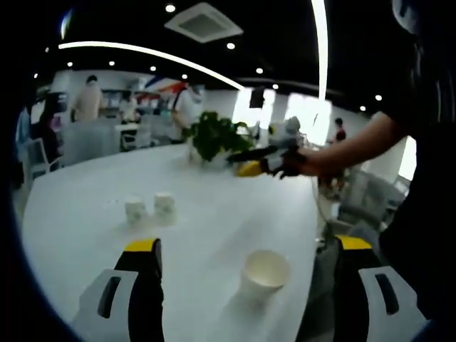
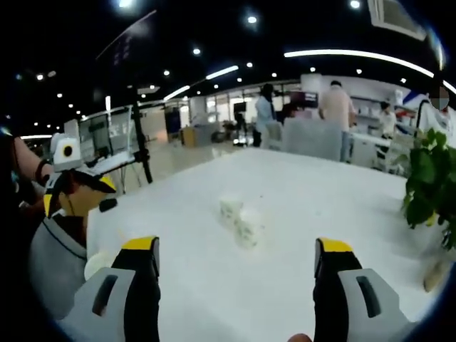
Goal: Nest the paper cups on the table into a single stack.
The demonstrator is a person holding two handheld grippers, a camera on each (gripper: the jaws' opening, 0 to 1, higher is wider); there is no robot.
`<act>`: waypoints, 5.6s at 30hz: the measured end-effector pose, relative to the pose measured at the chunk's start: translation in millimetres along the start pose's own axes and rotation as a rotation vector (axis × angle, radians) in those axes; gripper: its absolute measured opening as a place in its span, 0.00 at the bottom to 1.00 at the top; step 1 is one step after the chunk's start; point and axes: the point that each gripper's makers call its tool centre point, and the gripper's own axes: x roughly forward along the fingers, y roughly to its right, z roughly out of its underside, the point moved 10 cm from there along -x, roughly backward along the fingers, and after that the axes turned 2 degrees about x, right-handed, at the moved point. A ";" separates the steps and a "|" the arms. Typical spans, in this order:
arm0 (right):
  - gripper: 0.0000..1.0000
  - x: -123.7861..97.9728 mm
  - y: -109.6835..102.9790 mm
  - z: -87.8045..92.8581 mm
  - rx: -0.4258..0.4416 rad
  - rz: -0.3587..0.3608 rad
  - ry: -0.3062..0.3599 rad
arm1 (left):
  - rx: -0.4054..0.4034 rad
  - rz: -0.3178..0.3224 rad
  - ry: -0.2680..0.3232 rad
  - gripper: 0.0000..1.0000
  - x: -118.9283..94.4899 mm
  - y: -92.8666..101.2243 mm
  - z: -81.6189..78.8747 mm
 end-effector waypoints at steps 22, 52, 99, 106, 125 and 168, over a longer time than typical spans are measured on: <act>0.84 50.6 13.5 -10.8 -0.032 -0.071 -0.039 | -0.006 0.023 -0.005 1.00 13.3 -4.0 -0.6; 0.76 111.5 30.4 -8.1 -0.069 -0.120 -0.111 | -0.040 -0.004 -0.018 1.00 9.4 -9.0 15.1; 0.35 171.8 26.6 15.3 -0.107 -0.184 -0.283 | -0.105 -0.069 0.014 1.00 -6.1 -19.4 33.2; 0.34 163.0 26.4 15.2 -0.084 -0.181 -0.279 | -0.098 -0.070 0.014 0.99 -6.2 -22.2 33.9; 0.34 126.6 27.7 7.4 -0.067 -0.167 -0.237 | -0.077 -0.058 0.010 0.99 -7.2 -11.9 24.7; 0.34 30.3 -23.6 -27.9 -0.136 -0.180 -0.106 | -0.032 -0.025 0.003 1.00 -15.4 14.7 10.5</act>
